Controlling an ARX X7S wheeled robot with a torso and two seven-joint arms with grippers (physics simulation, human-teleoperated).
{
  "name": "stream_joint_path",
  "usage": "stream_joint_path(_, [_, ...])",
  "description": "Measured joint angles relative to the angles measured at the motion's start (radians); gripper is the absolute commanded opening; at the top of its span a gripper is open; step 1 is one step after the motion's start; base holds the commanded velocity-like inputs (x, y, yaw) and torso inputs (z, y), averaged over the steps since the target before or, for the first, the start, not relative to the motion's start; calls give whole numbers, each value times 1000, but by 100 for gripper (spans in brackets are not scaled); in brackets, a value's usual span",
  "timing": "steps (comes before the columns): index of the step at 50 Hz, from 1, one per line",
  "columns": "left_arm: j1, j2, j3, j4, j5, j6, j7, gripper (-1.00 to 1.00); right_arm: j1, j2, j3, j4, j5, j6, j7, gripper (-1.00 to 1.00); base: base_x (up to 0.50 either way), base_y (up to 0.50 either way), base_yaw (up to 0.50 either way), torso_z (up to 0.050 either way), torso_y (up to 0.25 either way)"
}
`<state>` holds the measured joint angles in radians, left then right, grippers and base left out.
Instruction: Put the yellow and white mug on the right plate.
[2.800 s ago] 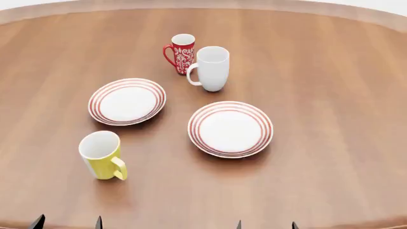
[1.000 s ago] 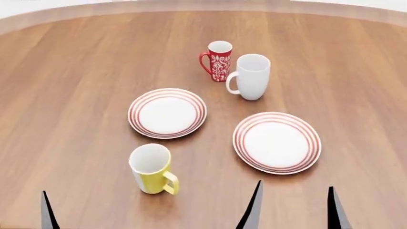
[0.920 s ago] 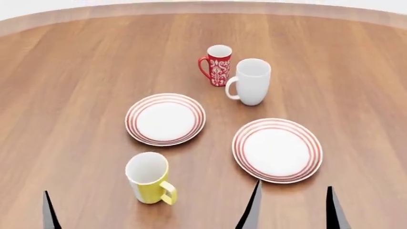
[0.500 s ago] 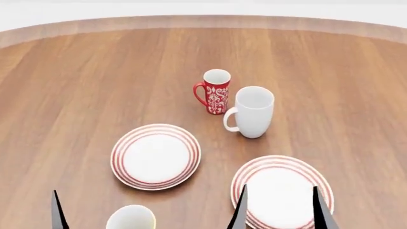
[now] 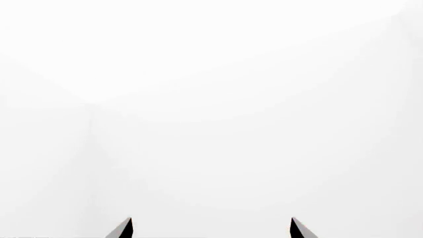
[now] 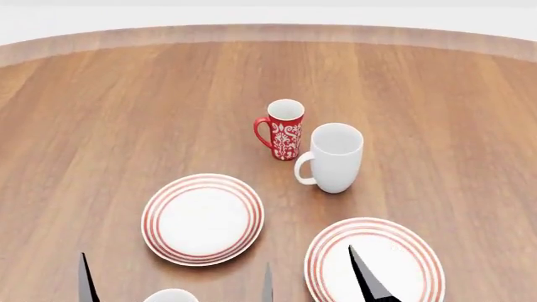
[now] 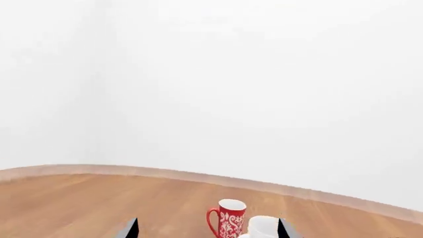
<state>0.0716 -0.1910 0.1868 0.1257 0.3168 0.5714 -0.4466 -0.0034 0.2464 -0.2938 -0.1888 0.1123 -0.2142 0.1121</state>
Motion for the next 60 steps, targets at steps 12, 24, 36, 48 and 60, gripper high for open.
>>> stream_joint_path(12, [7, -10, 12, 0, -9, 4, -7, 100, 55, 84, -101, -41, -9, 262, -128, 100, 0, 0, 0, 0, 0])
stream_joint_path(24, [10, -19, 22, -3, -15, 4, -14, 100, 97, 141, -169, -77, 40, 430, -259, 100, 0, 0, 0, 0, 0])
stream_joint_path(36, [7, -30, 31, -12, -23, 1, -17, 100, 147, 152, -202, -61, 85, 529, -333, 100, 0, 0, 0, 0, 0])
stream_joint_path(48, [-9, -40, 39, -34, -37, -3, -18, 100, 211, 134, -219, -11, 119, 600, -374, 100, 0, 0, 0, 0, 0])
stream_joint_path(60, [-18, -50, 47, -52, -50, -5, -20, 100, 249, 117, -242, 38, 129, 631, -396, 100, 0, 0, 0, 0, 0])
